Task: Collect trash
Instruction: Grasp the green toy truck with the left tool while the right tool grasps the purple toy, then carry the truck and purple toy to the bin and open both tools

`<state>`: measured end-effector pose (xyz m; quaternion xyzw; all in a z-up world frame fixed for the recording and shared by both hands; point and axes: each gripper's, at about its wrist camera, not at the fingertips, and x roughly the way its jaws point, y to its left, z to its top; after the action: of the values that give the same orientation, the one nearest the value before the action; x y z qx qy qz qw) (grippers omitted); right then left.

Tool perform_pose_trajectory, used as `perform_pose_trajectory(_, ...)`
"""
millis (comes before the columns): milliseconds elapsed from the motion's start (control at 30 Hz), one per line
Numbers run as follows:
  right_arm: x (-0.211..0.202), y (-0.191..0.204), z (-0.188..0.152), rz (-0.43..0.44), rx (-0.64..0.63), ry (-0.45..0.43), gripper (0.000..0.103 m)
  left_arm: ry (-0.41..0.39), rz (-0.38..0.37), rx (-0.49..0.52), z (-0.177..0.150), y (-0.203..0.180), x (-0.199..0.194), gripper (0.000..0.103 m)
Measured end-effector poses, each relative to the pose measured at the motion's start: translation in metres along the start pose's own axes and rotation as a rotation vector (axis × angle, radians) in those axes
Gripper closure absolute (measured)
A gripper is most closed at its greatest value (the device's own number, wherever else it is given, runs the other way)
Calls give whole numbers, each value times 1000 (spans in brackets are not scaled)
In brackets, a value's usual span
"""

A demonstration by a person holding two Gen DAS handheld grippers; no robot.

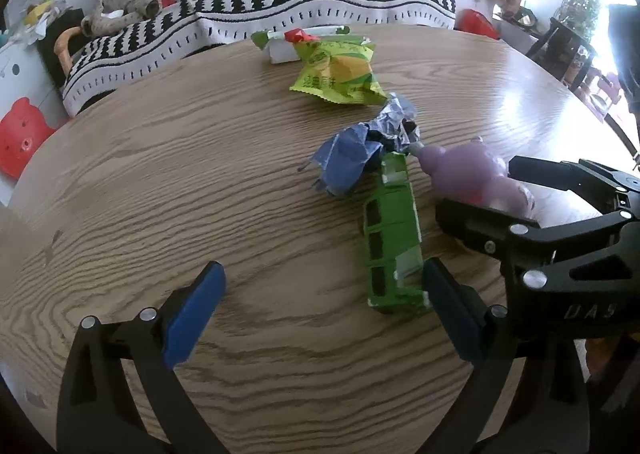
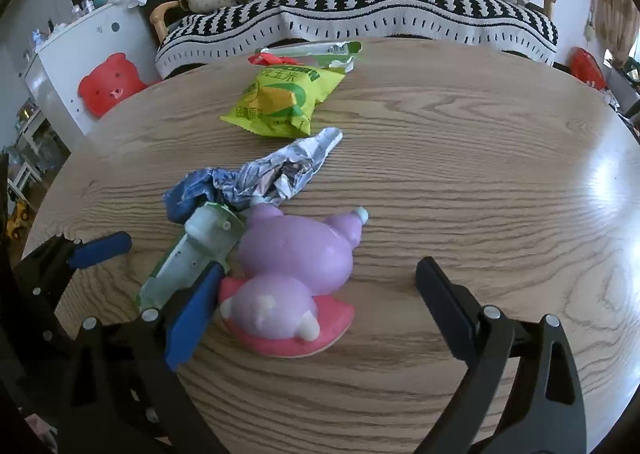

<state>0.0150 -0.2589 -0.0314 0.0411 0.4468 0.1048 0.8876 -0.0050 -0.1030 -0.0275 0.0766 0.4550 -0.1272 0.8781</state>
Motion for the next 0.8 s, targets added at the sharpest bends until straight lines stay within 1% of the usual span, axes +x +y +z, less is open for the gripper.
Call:
perform_pose_trajectory(67,-1,0,-1,0,-1,-1,10,0,-1,-1,0,-1,0,7)
perform_pose_trajectory(100,-1,0,-1,-1,-1,0,11,0,-3,2,0,0,0,11)
perform_pose_trajectory(133,-1,0,-2,-5,-4,-1,13,-10,-10,9,0,-1,-2,17)
perform_pose_trajectory(167,-2,1,-2,-11,-9,-5,28,-26,-14,19,1,-4,-5,39)
perform_pose_trajectory(200,-4,2,-3,-20,-23,-16,49,-34,-15,24,1,-5,-6,61)
perform_pose_trajectory(233,-5,2,-4,-16,-21,-19,49,-40,-14,27,2,-6,-7,72)
perform_pose_trajectory(267,-6,0,-5,2,-9,-21,53,-40,-14,24,2,-6,-8,82)
perform_pose_trajectory(300,-6,-1,-6,12,-10,-22,55,-38,-27,11,2,-5,-8,82)
perform_pose_trajectory(367,-9,-1,-8,12,-18,-32,56,-44,-56,-23,3,-2,-10,82)
perform_pose_trajectory(467,-15,0,-10,-1,-11,-69,56,-50,-50,-31,3,0,-11,82)
perform_pose_trajectory(567,-23,-4,-9,-32,8,-118,56,-51,-54,-52,2,4,-12,82)
perform_pose_trajectory(800,-20,-13,-10,-26,42,-102,56,-42,-49,-59,1,5,-11,82)
